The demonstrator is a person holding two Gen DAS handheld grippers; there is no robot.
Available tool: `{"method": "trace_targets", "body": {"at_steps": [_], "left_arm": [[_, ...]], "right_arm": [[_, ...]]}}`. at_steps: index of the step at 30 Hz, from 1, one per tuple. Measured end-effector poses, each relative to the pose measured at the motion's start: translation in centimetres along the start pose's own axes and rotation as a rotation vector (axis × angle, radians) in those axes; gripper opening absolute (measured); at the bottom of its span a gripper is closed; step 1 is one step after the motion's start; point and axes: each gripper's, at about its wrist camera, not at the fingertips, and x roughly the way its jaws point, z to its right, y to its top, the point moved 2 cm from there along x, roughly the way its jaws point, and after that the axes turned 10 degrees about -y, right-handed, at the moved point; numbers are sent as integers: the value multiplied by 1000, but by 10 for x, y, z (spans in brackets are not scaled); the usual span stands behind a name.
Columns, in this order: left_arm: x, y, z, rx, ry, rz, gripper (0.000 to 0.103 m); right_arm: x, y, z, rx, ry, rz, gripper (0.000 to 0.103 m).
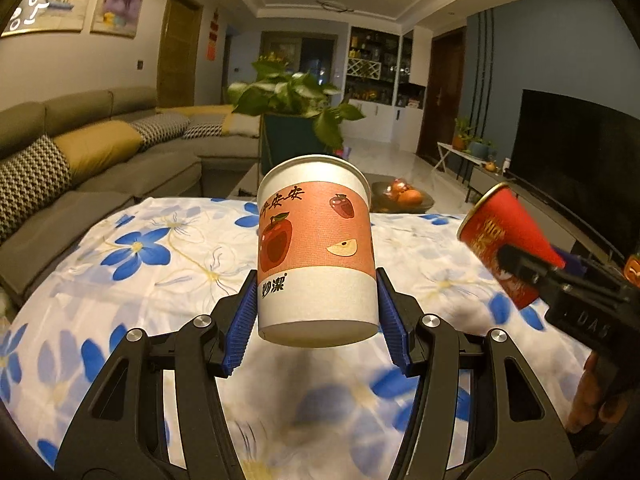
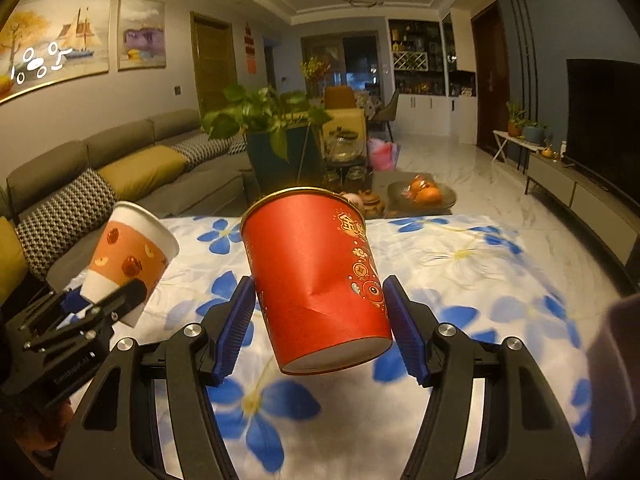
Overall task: Collect trash
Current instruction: 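Lift both cups and carry them over the grey bin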
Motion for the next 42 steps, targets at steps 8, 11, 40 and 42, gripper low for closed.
{"method": "trace_targets", "body": {"at_steps": [8,11,40,42], "left_arm": [[-41,-2,37,20,-61,33,55],[-49,-1,53,39,-86,39,55],[-29,-3,252,249,-438,40,55],[-22,-2,269,266,-472,40,55]], "right_arm": [[-61,-8,31,32,-49,54,64],[-78,-11,45,47,-74,68,64],[-166,-44,232,253,-445,146,64],[-169,-45,244,274,-467,152,64]]}}
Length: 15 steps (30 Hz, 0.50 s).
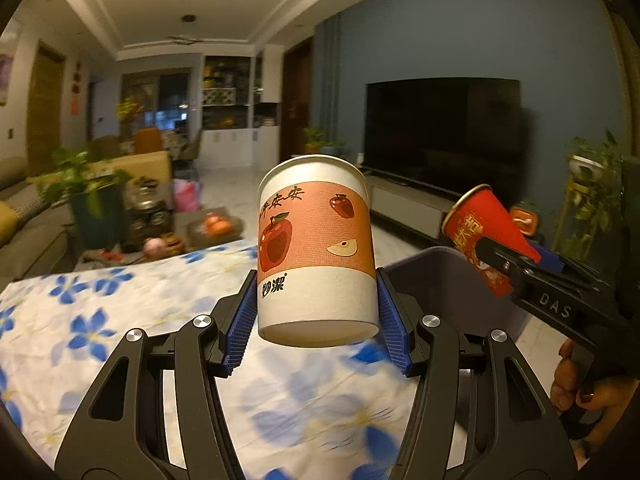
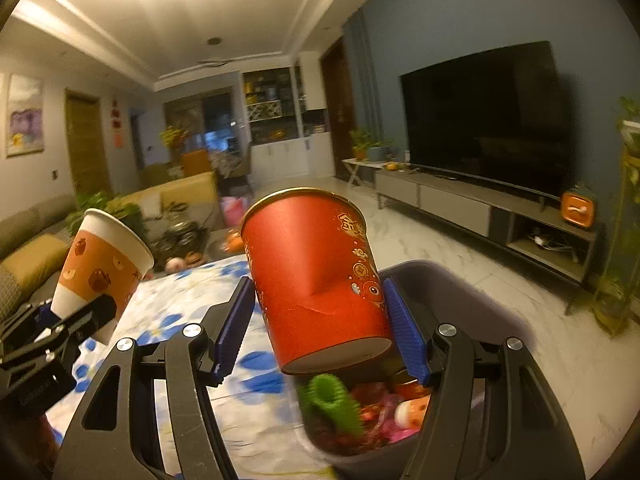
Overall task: Collect trash
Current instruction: 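Lift both cups and carry them over the grey bin, then open both tools over the grey bin to drop the two cups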
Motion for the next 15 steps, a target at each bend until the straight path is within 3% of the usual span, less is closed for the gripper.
{"method": "trace_targets", "body": {"at_steps": [10,15], "left_arm": [[64,-1,47,29,-159,-37,55],[89,-10,55,42,-198,-65,56]], "right_arm": [[17,0,40,72,-95,4,65],[27,-3,54,96,-111,-13,65]]}}
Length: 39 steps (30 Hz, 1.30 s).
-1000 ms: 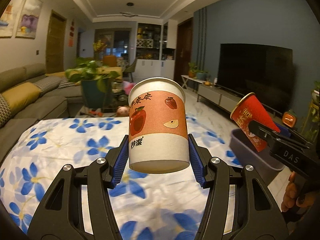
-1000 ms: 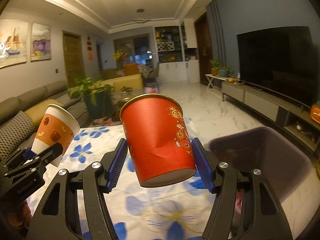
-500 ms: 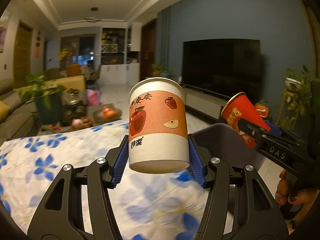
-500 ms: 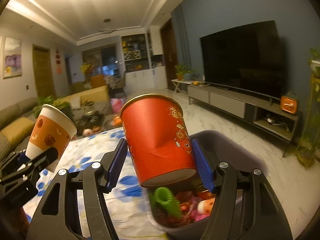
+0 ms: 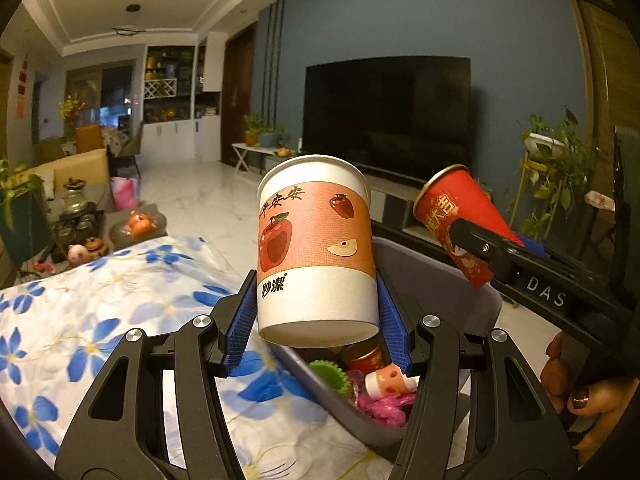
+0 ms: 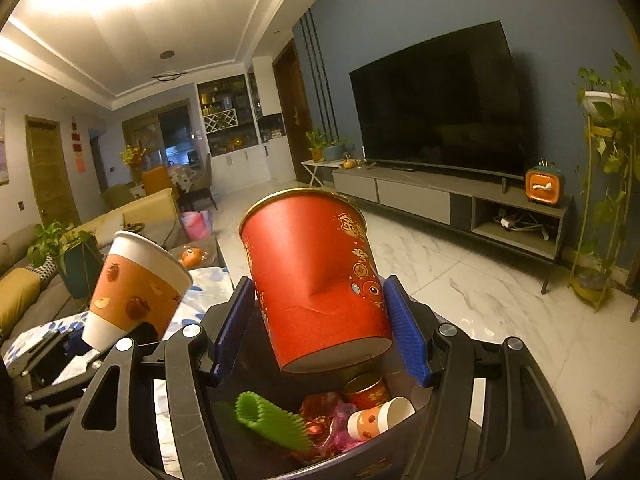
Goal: Collect trash
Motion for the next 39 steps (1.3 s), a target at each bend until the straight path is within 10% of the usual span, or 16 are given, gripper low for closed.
{"method": "trace_targets", "body": {"at_steps": [20,23,39], "left_arm": [[58,-15,1,-49,-68,-78,57],[61,-16,0,-54,-80,-85,61],[-16,-35,-21,-49,163,-69,97]], "right_arm": [[18,3,3,20,-3,-13,65],[19,5,5,34,1,-14,81],[-40,-13,-13,-43,-65,47,97]]}}
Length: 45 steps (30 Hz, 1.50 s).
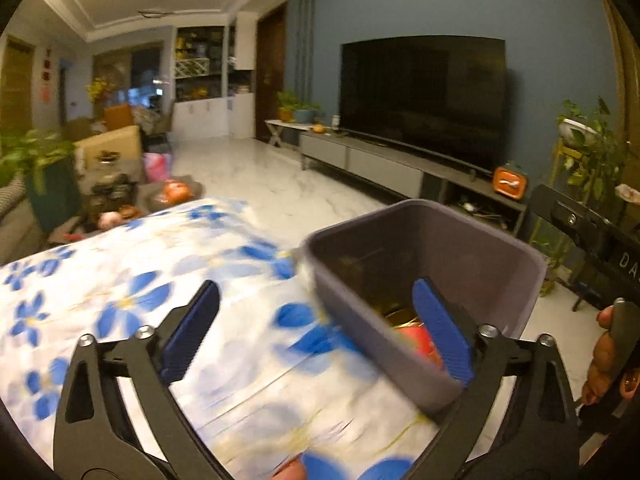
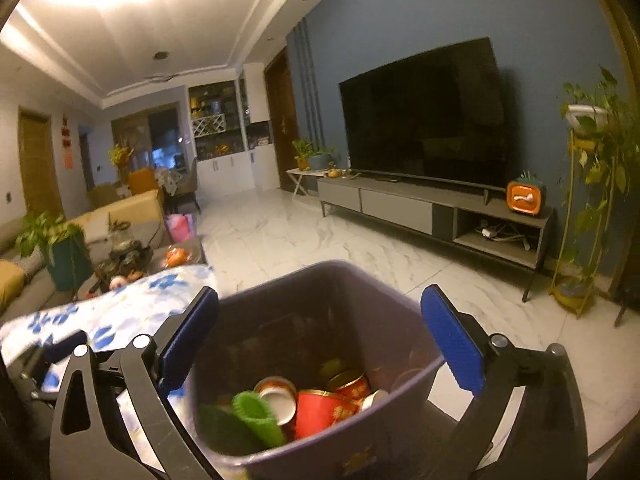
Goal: Collect trash
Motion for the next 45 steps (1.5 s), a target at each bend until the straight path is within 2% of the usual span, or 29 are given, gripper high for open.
{"method": "trace_targets", "body": {"at_steps": [5,15,22,31,45], "left_arm": [[-58,-17,-21,-36,138,19,97],[-169,-43,-53,-136,308,100,97],[-225,-62,-66,-187,362,121,97],[-279,-73,-67,-206,395,166,97],[-304,-76,-64,-201,385,191,97]], "right_arm": [[-29,-14,-32,-89,0,17,97],[-91,-38,-78,-178,82,34,97],[-140,-45,-100,-193,129,55,97],[-182,-53,-114,-212,120,70,97],[-206,-55,-121,-216,123,97,97]]}}
